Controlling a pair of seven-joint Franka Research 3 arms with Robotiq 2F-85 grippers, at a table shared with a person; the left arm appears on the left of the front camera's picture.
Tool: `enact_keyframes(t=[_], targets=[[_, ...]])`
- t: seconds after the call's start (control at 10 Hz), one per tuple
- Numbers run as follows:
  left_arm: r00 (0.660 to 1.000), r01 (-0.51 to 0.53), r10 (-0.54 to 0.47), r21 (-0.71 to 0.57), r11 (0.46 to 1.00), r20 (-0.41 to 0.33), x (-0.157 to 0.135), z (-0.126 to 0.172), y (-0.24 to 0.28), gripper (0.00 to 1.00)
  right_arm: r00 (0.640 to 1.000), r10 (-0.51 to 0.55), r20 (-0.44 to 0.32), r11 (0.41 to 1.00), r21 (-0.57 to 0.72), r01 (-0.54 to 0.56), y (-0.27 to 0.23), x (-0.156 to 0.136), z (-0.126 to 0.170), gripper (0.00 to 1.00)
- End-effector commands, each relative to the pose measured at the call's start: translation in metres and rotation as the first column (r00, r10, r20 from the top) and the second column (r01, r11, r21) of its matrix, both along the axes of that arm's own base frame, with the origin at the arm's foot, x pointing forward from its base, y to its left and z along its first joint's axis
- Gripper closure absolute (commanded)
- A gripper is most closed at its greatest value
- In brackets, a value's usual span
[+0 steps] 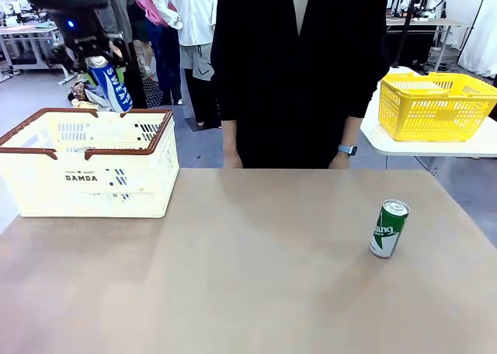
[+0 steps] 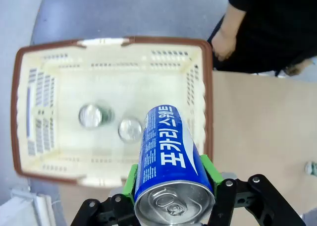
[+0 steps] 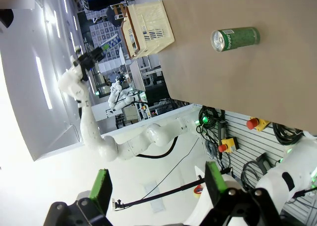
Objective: Place the drinks into the Shopping basket.
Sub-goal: Pick up one drink and place it into the Shopping basket.
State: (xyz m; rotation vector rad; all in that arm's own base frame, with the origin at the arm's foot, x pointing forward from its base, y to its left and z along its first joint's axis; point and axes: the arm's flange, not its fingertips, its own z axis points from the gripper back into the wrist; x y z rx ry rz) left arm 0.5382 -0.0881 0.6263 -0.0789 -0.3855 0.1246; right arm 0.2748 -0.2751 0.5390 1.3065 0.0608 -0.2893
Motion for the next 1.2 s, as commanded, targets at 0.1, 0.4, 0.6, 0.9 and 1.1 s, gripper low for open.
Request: enact_keyframes(t=[0.1,0.4,0.6,0.9,1.1], targets=[[0.999,0.008,-0.009,-0.026,1.000,-0.052,0.051,-0.046,0.006,1.00,1.000,0.002,-0.008,1.000,0.006,-0.002,0.002,0.000,0.004,0.00],[0.985,0.014,-0.020,-0.036,0.999,-0.171,0.063,-0.101,0.000,1.00,1.000,0.002,-0.008,1.000,0.006,-0.002,0.002,0.000,0.004,0.00],[0.968,0.013,-0.016,-0.014,1.000,-0.252,0.059,-0.138,-0.006,1.00,1.000,0.002,-0.008,1.000,0.006,-0.002,0.002,0.000,0.004,0.00],[0.958,0.007,-0.007,0.000,1.000,-0.288,0.062,-0.163,-0.011,1.00,1.000,0.002,-0.008,1.000,0.006,-0.002,0.002,0.000,0.004,0.00],[0.954,0.007,-0.005,0.006,1.000,-0.298,0.065,-0.167,-0.012,1.00,1.000,0.002,-0.008,1.000,0.006,-0.002,0.002,0.000,0.004,0.00]])
